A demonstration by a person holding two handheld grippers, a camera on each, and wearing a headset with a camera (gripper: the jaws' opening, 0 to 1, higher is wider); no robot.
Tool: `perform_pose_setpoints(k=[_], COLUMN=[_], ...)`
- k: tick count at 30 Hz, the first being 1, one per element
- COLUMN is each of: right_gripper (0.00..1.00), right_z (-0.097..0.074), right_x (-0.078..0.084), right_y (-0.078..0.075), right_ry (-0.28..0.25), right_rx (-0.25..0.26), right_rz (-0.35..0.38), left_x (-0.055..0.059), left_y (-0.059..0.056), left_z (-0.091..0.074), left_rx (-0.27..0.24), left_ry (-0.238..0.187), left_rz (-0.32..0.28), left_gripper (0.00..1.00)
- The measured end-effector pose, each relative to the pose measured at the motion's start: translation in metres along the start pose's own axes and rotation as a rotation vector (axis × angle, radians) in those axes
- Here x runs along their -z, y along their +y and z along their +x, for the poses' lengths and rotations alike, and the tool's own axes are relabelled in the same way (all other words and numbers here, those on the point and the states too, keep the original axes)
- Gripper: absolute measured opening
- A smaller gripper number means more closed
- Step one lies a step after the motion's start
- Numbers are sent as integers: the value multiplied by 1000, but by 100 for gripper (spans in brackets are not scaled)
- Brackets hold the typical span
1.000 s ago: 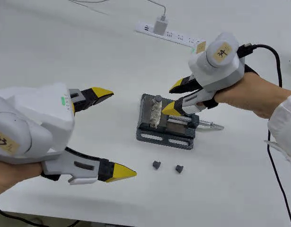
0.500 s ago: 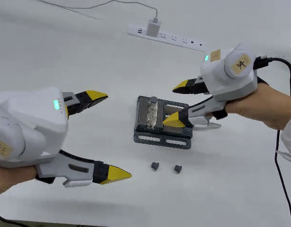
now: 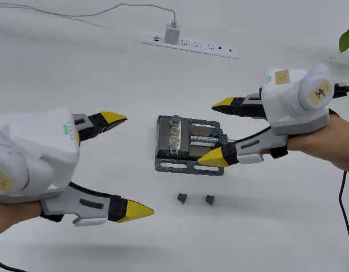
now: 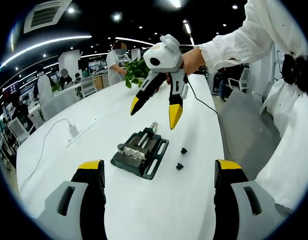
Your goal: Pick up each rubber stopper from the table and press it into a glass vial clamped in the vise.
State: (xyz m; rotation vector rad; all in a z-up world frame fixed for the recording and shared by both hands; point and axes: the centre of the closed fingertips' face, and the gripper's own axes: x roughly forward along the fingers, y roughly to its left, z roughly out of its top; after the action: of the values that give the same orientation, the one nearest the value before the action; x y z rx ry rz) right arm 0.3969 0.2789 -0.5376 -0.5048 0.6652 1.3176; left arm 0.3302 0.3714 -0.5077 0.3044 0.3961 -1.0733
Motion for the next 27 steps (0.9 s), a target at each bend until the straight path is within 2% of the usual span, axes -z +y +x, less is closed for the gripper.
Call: perform_pose_setpoints(k=[5,8,14,18,21,27], right_gripper=[76,78,81,82,82,81], right_z=[-11,-17,-28,-36,-42,-49], right_x=[8,9,23,28,31,42], right_y=[3,12,28,33,38,44], right_ry=[-52,-88,-93,-113,-138,-141], right_rx=[14,23,41,51,59,78], right_rz=[16,33,38,58,71,81], left_x=[1,2,4,8,13,22], left_y=[-3,-4,-7,-7,-8,-8], left_z=[6,8,14,17,22,31], left_rx=[20,26,48,58,73,104], left_ry=[23,34,55,71,99,139], left_rz=[17,31,41,52,74,102], left_gripper=[88,87,85,81,80,75])
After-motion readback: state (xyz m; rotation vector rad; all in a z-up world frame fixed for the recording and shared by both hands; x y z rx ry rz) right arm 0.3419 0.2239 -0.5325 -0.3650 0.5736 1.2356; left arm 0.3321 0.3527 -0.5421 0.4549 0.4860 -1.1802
